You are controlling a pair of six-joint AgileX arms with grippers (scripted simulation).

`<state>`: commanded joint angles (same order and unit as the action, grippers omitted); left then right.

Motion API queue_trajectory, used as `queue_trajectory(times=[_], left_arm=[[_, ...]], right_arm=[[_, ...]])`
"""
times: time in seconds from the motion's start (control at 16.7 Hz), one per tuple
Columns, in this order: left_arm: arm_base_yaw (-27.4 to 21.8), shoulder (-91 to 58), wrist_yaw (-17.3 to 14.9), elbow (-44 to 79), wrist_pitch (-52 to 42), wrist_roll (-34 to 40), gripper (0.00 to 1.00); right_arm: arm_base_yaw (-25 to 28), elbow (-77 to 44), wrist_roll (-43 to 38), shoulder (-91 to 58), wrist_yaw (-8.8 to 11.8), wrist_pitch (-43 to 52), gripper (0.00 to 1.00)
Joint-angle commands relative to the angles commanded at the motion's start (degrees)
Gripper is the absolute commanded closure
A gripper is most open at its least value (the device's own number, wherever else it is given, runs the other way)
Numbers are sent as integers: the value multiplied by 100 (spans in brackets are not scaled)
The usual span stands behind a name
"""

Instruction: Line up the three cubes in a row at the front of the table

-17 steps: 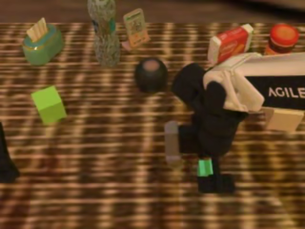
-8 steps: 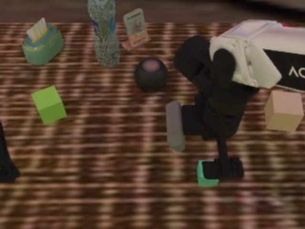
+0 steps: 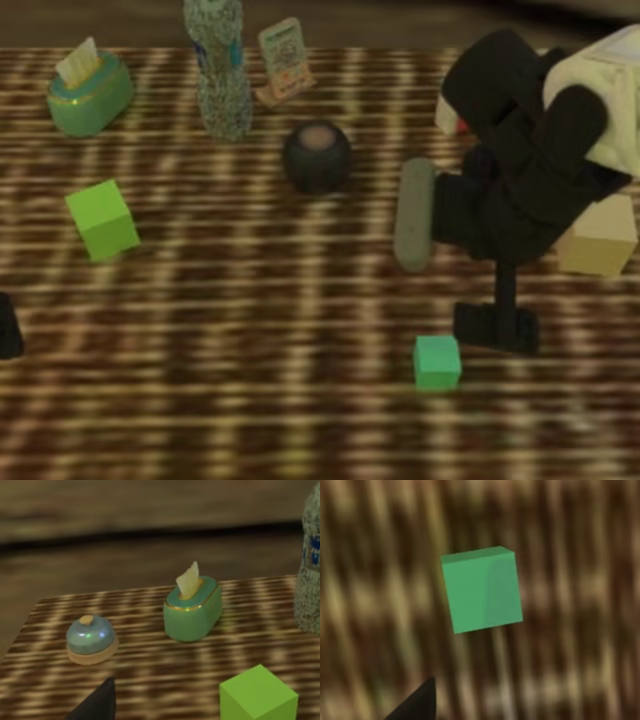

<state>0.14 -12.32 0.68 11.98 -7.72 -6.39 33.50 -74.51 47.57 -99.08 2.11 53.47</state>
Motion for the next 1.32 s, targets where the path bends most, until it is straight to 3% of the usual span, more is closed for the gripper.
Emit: queue_trajectory(times=[0.6,1.02,1.32], left_arm=[[-282,-5821,-58,4903,-3160,-2560,0],[-463,-9927,-100,8293,-5283,-4272,0],[-505,-11556,-94,9667,-6134,-4961,0]], right_arm=[[-1901,3789,-2273,5209,171,-2753,0],[-2908,6359,-3911,8384,-7,-4448,0],[-3248,7316,-4639,9696,-177,-5224,0]])
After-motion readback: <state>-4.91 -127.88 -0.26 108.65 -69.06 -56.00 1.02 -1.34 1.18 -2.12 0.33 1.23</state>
